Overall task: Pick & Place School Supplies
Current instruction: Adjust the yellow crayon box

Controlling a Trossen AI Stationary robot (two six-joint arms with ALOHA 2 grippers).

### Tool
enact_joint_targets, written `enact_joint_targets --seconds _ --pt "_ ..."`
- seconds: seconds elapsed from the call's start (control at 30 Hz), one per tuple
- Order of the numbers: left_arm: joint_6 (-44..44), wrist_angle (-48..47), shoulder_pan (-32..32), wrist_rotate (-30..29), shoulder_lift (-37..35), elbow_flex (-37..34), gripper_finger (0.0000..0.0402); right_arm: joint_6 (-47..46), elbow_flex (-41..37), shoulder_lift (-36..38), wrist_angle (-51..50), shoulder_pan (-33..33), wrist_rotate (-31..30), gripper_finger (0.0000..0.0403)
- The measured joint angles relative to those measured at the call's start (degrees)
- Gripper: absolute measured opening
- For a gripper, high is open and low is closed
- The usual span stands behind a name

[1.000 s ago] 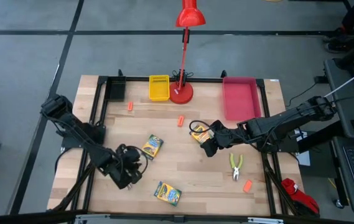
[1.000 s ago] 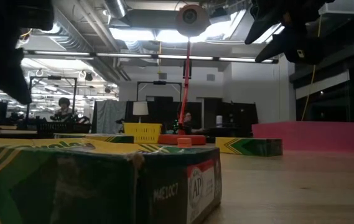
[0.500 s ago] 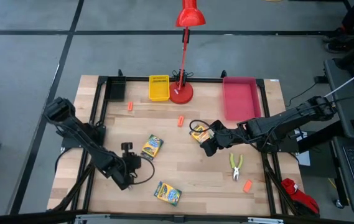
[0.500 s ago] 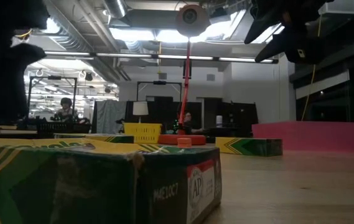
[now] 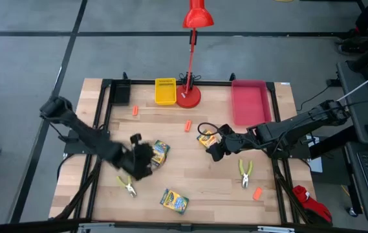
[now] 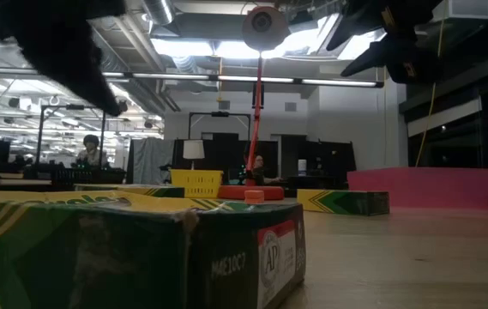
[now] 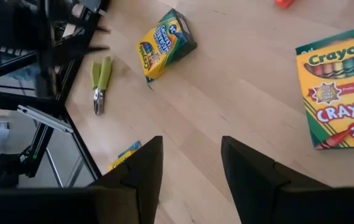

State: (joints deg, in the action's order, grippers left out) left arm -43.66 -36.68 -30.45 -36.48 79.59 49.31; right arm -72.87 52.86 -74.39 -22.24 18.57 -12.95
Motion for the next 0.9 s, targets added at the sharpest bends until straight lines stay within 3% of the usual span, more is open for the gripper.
enact_joint_targets --seconds 0.13,0.2,0.4,0.57,0.9 --pt "8.9 8.2 13.0 31.8 -4.8 -2.8 0.0102 0.3 0.0 0.0 0.2 0.0 -1.3 0.0166" --pt "14.4 13.0 17.2 40.3 -6.4 -3.3 0.0102 1.2 0.0 0.0 0.8 0.0 -2.9 0.0166" --pt "36.1 4.6 26.0 41.6 -7.3 -0.4 0.0102 3.2 0.0 0.0 2.2 0.0 -3.7 0.0166" --pt "50.3 -2.8 33.8 45.6 -2.5 2.6 0.0102 3.2 0.0 0.0 2.7 0.0 -4.9 0.0166" --pt "66.8 -4.7 37.4 49.5 9.9 7.8 0.0102 3.0 0.0 0.0 3.2 0.1 -5.7 0.0166"
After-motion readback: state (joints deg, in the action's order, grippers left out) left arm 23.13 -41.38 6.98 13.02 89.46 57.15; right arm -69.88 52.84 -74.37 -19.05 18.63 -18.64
